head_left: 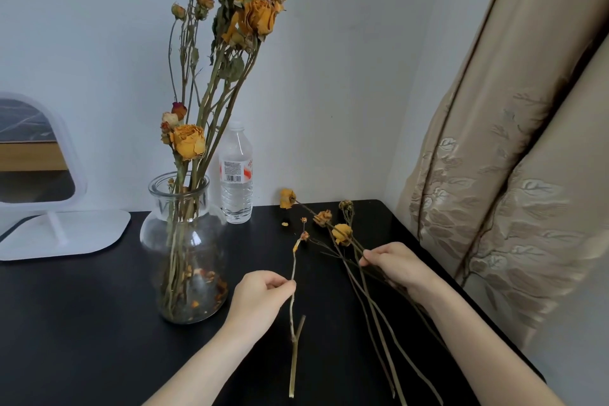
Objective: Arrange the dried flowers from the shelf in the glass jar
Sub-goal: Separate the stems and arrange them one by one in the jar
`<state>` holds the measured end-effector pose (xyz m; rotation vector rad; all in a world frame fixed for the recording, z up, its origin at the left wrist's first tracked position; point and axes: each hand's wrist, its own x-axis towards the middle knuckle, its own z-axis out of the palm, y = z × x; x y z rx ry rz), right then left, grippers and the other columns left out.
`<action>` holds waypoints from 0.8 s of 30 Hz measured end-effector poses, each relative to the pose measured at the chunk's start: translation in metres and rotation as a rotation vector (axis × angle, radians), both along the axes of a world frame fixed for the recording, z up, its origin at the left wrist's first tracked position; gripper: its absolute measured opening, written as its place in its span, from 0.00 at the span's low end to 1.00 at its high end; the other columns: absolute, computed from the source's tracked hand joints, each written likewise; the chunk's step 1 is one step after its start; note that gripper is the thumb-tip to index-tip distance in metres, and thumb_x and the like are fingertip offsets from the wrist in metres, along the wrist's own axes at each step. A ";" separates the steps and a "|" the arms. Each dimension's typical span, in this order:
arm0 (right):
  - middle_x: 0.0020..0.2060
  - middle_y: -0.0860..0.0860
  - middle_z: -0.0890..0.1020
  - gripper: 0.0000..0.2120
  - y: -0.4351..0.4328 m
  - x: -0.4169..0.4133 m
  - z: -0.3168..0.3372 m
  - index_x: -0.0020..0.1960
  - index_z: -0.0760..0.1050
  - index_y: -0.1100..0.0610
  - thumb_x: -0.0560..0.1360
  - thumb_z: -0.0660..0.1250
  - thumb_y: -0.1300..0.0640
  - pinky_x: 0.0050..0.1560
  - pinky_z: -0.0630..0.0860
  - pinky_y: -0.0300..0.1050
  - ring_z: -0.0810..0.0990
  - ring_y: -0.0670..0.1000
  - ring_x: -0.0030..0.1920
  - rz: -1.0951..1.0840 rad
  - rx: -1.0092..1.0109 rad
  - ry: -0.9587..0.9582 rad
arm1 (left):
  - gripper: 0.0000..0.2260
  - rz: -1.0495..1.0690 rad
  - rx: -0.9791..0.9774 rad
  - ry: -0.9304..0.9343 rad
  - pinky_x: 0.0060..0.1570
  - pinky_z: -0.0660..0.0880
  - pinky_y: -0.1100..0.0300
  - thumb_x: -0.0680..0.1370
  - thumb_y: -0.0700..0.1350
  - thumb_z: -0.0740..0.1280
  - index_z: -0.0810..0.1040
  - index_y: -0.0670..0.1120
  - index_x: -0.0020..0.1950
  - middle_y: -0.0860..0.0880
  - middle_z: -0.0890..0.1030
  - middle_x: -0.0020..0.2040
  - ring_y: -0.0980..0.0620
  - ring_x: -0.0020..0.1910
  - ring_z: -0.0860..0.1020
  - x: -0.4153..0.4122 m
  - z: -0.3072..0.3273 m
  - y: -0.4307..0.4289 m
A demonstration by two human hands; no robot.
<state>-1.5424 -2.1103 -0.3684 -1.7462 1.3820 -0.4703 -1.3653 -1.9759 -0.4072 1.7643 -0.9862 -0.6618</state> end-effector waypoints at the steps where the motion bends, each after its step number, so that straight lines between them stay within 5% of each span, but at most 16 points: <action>1: 0.47 0.53 0.80 0.13 0.001 0.001 0.000 0.41 0.81 0.54 0.79 0.61 0.53 0.41 0.74 0.40 0.78 0.49 0.42 -0.005 0.007 -0.023 | 0.06 0.000 -0.008 -0.003 0.36 0.68 0.67 0.74 0.46 0.68 0.83 0.49 0.38 0.50 0.82 0.37 0.57 0.41 0.79 0.000 0.001 0.000; 4: 0.32 0.51 0.74 0.13 0.002 0.001 0.001 0.42 0.81 0.54 0.79 0.60 0.51 0.29 0.68 0.36 0.70 0.45 0.27 -0.003 0.008 -0.133 | 0.06 0.001 -0.049 -0.034 0.34 0.68 0.67 0.74 0.47 0.68 0.82 0.50 0.38 0.51 0.80 0.32 0.57 0.34 0.76 0.002 0.004 0.003; 6: 0.28 0.51 0.69 0.13 0.003 0.003 0.005 0.42 0.80 0.54 0.79 0.60 0.51 0.28 0.64 0.37 0.65 0.46 0.26 0.009 0.001 -0.263 | 0.07 -0.005 -0.093 -0.083 0.32 0.66 0.69 0.75 0.47 0.67 0.82 0.52 0.38 0.53 0.76 0.26 0.59 0.29 0.73 0.003 0.007 0.006; 11: 0.19 0.41 0.71 0.12 0.013 0.020 0.028 0.42 0.79 0.52 0.79 0.59 0.51 0.29 0.63 0.32 0.69 0.39 0.22 0.059 -0.147 -0.448 | 0.07 -0.034 -0.232 -0.212 0.32 0.68 0.74 0.75 0.46 0.67 0.80 0.54 0.38 0.58 0.73 0.23 0.63 0.26 0.71 0.005 0.023 0.019; 19: 0.24 0.44 0.67 0.10 0.052 0.053 0.084 0.43 0.75 0.52 0.80 0.57 0.53 0.26 0.66 0.29 0.65 0.40 0.23 0.181 -0.368 -0.605 | 0.06 -0.007 -0.476 -0.249 0.32 0.68 0.72 0.73 0.46 0.69 0.81 0.56 0.38 0.52 0.67 0.23 0.59 0.26 0.68 0.016 0.060 0.073; 24: 0.28 0.46 0.68 0.11 0.071 0.074 0.110 0.41 0.73 0.50 0.80 0.57 0.55 0.26 0.64 0.27 0.66 0.39 0.24 0.200 -0.523 -0.657 | 0.03 0.132 -0.674 -0.257 0.32 0.70 0.75 0.70 0.50 0.68 0.82 0.58 0.39 0.46 0.75 0.28 0.56 0.29 0.74 0.037 0.105 0.112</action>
